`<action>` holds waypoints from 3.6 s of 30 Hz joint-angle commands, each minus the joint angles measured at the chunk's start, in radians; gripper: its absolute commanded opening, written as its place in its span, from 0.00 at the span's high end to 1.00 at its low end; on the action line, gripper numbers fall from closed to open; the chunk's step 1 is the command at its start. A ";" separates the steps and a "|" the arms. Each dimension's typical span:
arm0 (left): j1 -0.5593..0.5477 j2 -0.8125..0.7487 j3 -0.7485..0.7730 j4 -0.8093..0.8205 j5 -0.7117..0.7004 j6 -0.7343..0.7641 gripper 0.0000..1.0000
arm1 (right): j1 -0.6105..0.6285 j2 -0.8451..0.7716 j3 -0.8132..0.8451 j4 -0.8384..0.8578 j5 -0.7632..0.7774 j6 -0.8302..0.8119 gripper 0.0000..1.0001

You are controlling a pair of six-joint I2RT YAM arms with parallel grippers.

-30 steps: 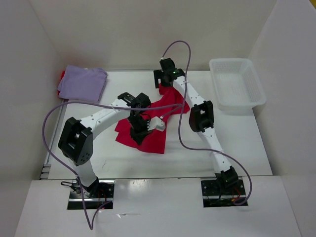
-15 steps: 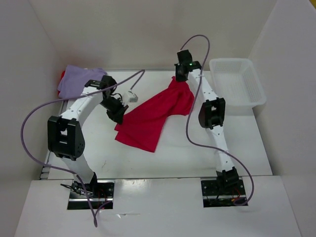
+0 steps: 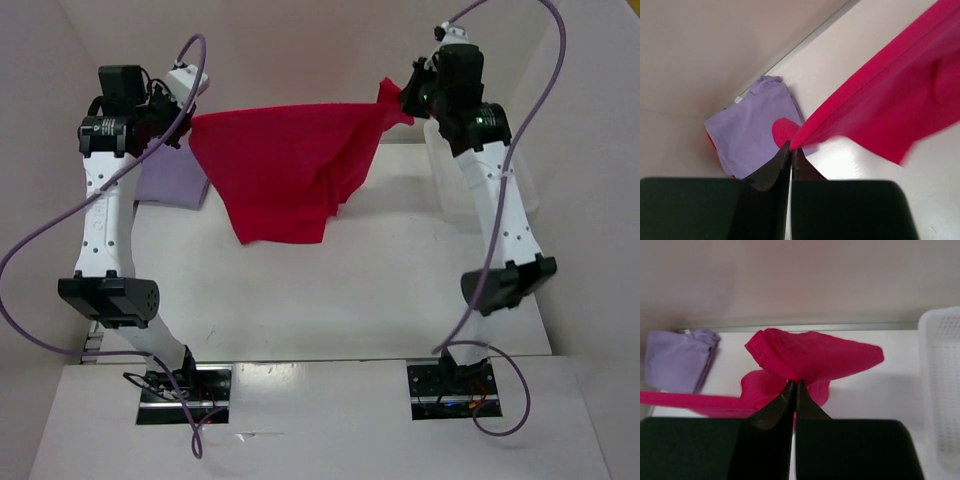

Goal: Fold and stack the t-shirts
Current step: Flatten out the tshirt

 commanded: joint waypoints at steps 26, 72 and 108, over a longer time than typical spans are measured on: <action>-0.151 -0.139 -1.005 -0.079 -0.072 0.171 1.00 | 0.074 -0.334 -1.357 0.389 0.237 0.490 0.17; -0.169 -0.139 -1.033 -0.061 -0.132 0.143 1.00 | -0.068 -0.034 -1.212 0.475 0.111 0.378 1.00; -0.022 0.013 0.471 -0.108 -0.312 0.007 1.00 | -0.204 -0.663 -0.556 0.196 0.070 0.080 1.00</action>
